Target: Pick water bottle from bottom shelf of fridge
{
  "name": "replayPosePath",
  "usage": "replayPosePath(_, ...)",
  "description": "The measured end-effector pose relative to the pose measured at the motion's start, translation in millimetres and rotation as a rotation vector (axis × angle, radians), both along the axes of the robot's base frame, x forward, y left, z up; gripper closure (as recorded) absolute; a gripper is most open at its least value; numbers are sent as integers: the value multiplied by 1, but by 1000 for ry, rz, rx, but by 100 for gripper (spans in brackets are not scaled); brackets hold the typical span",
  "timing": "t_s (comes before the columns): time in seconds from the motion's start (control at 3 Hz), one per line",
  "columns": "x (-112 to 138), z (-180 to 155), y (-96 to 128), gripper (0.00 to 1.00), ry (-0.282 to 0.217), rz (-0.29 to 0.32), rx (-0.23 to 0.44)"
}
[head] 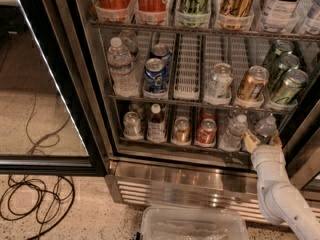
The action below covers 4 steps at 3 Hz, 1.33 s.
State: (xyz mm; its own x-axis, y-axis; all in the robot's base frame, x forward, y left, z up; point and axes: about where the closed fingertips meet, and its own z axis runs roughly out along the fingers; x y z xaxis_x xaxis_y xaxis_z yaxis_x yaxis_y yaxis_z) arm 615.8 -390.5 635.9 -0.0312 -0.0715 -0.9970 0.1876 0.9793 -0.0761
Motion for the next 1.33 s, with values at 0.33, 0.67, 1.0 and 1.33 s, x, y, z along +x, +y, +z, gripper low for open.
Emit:
replayPosePath(0.33, 3, -1, -3, 31, 0, -8, -1)
replayPosePath(0.67, 3, -1, -3, 50, 0, -8, -1)
replayPosePath(1.0, 3, -1, -3, 73, 0, -8, -1)
replayPosePath(1.33, 1, 4, 2, 96, -42, -9, 4)
